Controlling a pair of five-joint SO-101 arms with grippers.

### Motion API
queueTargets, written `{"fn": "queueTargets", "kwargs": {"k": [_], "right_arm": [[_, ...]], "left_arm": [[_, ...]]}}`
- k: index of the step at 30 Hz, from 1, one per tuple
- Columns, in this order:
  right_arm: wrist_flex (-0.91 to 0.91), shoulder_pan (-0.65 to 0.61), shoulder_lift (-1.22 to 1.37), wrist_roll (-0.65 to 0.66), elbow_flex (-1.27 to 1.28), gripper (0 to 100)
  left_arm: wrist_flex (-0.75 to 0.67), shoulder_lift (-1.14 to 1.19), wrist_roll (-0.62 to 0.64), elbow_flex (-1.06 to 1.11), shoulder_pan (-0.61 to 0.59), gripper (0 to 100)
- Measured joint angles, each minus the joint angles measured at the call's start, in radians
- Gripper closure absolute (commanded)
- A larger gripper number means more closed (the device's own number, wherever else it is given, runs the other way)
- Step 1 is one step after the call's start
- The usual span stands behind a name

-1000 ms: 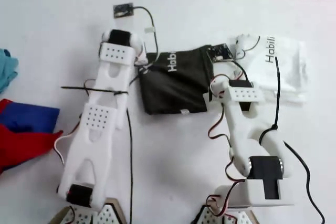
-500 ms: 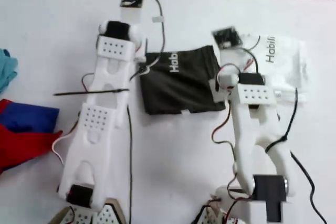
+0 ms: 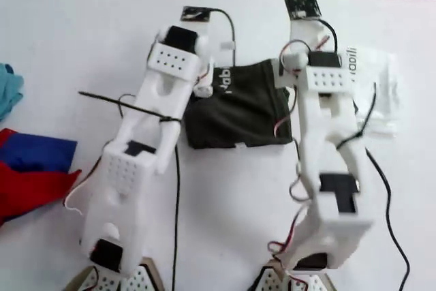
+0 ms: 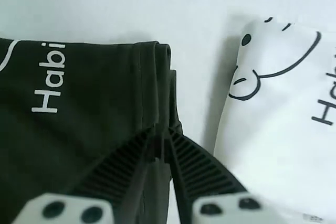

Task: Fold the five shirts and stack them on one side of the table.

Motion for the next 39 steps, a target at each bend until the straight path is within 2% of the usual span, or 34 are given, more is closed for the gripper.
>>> {"fn": "queueTargets", "kwargs": {"k": [3, 7, 13, 17, 27, 31, 39], "right_arm": [[0.086, 0.0, 0.132, -0.029, -0.181, 97.8], [0.178, -0.005, 0.273, -0.035, -0.385, 97.8], [0.275, -0.005, 0.413, -0.035, -0.562, 97.8], [0.282, -0.031, 0.471, -0.035, -0.614, 97.8], [0.282, -0.077, 0.621, -0.035, -0.783, 97.8], [0.282, -0.077, 0.687, -0.035, -0.853, 97.8], [0.282, -0.077, 0.799, -0.035, -0.962, 97.8]], "left_arm": [[-0.038, -0.092, -0.005, 0.15, 0.005, 97], [-0.164, -0.27, -0.005, 0.423, 0.0, 97], [-0.52, -0.644, -0.037, 0.988, 0.014, 97], [-0.71, -0.713, -0.072, 1.237, 0.014, 97], [-0.859, -0.646, -0.1, 1.286, 0.038, 97], [-0.855, -0.532, -0.123, 1.264, 0.071, 97], [-0.787, -0.456, -0.123, 1.175, 0.046, 97]]}}
